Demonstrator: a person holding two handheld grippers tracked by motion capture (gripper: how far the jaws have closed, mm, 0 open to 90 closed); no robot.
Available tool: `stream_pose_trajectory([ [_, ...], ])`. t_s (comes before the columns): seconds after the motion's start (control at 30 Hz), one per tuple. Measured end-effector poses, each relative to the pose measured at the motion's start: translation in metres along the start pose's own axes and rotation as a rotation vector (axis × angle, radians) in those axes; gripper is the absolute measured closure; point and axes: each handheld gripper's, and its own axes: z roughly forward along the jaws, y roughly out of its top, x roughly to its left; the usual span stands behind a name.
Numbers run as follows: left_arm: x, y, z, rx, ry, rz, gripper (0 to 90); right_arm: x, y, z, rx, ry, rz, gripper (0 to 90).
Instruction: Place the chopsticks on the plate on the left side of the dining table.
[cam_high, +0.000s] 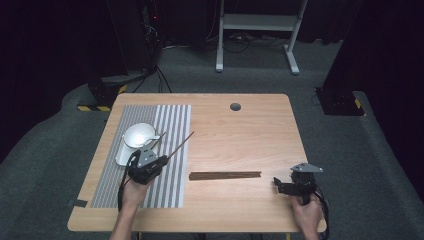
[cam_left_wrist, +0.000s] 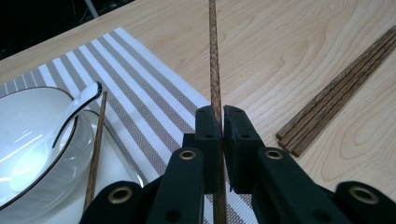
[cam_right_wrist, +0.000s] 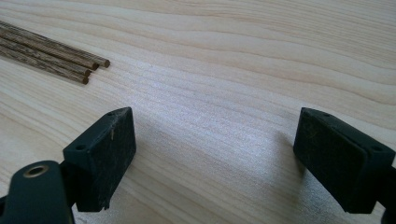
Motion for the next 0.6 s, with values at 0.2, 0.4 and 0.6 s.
stream_pose_trajectory([
  [0.2,0.005,-0.005,-0.003,0.013,0.030,0.001,84.3,0.000,0.000,0.000,0.000,0.000,0.000,12.8],
  [0.4,0.010,-0.010,-0.008,0.033,0.057,0.000,84.4,0.000,0.000,0.000,0.001,-0.003,0.004,12.9],
  [0.6,0.011,-0.014,-0.008,0.055,0.091,0.011,84.3,0.000,0.000,0.000,0.002,-0.002,0.004,12.8],
])
